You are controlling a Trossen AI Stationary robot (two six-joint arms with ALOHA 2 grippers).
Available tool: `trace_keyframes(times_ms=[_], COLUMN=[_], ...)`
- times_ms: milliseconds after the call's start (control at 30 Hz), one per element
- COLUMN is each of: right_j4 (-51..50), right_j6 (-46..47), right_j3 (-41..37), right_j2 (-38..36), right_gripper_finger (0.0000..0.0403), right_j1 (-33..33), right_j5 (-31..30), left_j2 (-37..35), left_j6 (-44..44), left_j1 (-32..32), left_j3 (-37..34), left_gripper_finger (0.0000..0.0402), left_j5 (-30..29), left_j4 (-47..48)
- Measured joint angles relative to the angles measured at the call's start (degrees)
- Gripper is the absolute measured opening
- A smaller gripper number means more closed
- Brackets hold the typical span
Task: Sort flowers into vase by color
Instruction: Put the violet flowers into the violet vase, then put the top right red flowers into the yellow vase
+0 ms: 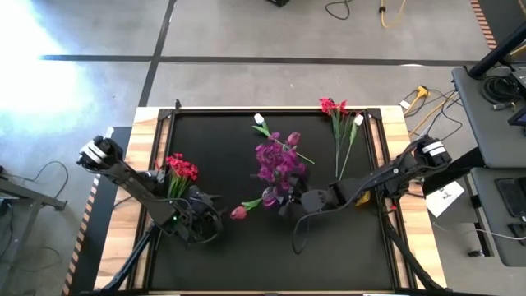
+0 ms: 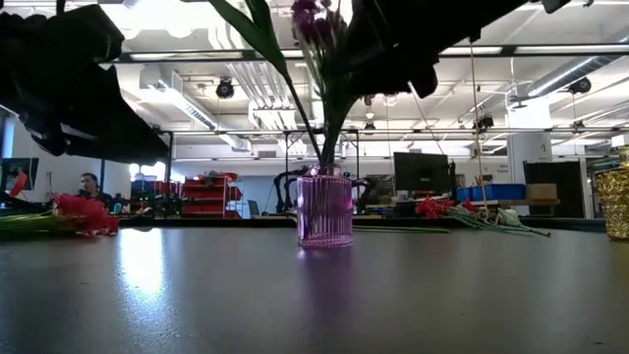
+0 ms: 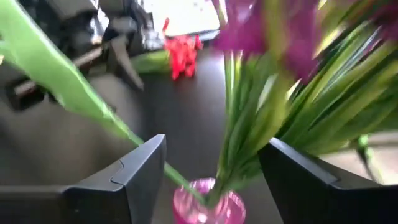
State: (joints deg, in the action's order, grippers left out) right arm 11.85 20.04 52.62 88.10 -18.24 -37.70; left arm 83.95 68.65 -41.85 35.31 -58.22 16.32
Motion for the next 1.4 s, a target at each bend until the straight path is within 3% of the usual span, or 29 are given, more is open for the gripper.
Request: trace_keyframes(times_ms=[167, 567, 733, 833, 933, 1167, 1400], right_j4=[-13.3, -62.64, -78.06, -78.72, -78.34, -72.59, -65.39], right_j6=[2.97, 11.34, 24.08, 29.37, 29.68, 16.72, 7.78], right_j3=[2.98, 16.33, 14.7, 11.17, 7.25, 0.4, -0.75], right_j2=[0.0, -0.89, -3.11, -5.53, -7.76, -10.39, -12.44], right_gripper_finger=[0.0262, 0.0258, 0.0244, 0.0235, 0.0226, 0.0214, 0.0211], right_j1=[0.45, 0.39, 2.63, 7.05, 14.01, 29.72, 34.31], right_j5=[5.17, 17.78, 12.65, 9.4, 10.55, 12.34, 15.74], left_j2=[1.5, 1.21, 1.19, 1.19, 1.19, 1.17, 1.17], left_j6=[0.06, 0.06, 0.06, 0.06, -0.57, -1.01, -1.08], left_j1=[0.24, 0.24, 0.22, 0.25, 0.33, -0.47, -1.25], left_j3=[0.26, 0.24, 0.24, 0.24, 0.24, 0.24, 0.24], left_gripper_finger=[0.0229, 0.0229, 0.0229, 0.0229, 0.0229, 0.0229, 0.0229], left_j5=[1.03, 1.88, 1.88, 1.74, 1.47, 2.21, 2.25], left_j4=[-0.3, 1.81, 1.79, 1.3, -0.51, -1.48, -1.28])
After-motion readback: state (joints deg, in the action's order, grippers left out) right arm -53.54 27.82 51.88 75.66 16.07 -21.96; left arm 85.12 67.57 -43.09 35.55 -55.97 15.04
